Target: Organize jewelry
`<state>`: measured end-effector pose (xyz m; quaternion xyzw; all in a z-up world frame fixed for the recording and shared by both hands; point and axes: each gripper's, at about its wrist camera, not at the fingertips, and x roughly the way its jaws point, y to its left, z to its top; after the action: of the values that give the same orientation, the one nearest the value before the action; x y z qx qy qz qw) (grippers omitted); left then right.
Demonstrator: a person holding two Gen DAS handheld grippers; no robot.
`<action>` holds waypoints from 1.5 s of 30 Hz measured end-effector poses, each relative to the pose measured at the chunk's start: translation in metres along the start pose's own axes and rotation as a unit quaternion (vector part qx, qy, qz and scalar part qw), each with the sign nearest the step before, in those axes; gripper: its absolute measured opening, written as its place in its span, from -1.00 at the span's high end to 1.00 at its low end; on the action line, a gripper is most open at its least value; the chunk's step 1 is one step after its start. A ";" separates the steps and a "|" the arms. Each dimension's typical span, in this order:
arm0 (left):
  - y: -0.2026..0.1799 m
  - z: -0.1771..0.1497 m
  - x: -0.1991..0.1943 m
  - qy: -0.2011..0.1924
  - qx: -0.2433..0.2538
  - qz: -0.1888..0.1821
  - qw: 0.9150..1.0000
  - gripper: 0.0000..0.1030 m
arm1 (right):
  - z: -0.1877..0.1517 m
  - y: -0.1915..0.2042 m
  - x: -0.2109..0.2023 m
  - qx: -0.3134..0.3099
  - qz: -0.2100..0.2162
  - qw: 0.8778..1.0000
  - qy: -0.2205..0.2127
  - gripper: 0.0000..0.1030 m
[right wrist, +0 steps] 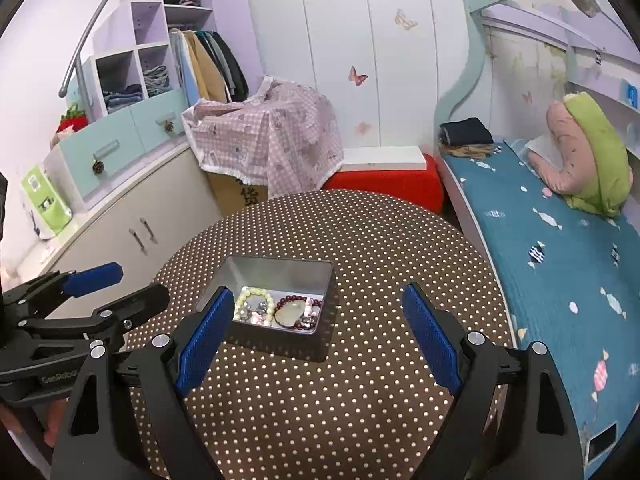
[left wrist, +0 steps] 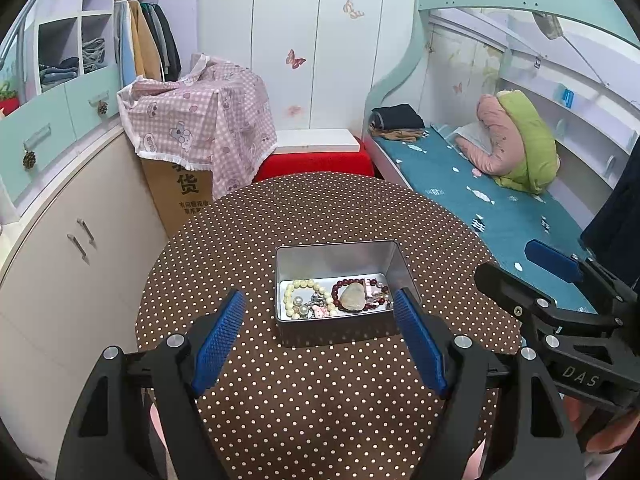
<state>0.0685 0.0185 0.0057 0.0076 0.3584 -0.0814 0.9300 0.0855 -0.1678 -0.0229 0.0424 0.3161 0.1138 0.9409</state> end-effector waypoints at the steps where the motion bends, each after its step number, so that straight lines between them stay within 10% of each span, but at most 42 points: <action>1: 0.000 0.000 0.000 -0.001 -0.001 0.001 1.000 -0.45 | 0.000 -0.001 0.000 0.000 0.000 1.000 0.000 -0.62; 33: 0.012 -0.012 0.012 0.031 -0.024 0.019 0.999 -0.45 | -0.012 -0.005 0.005 0.012 0.006 1.000 0.022 -0.62; 45: 0.056 -0.053 0.054 0.112 -0.072 0.058 0.989 -0.45 | -0.050 -0.046 0.057 0.071 -0.046 0.991 0.107 -0.62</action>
<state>0.0813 0.0694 -0.0716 -0.0299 0.4638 0.0003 0.8854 0.1083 -0.1985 -0.1033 0.0823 0.4242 0.0519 0.9003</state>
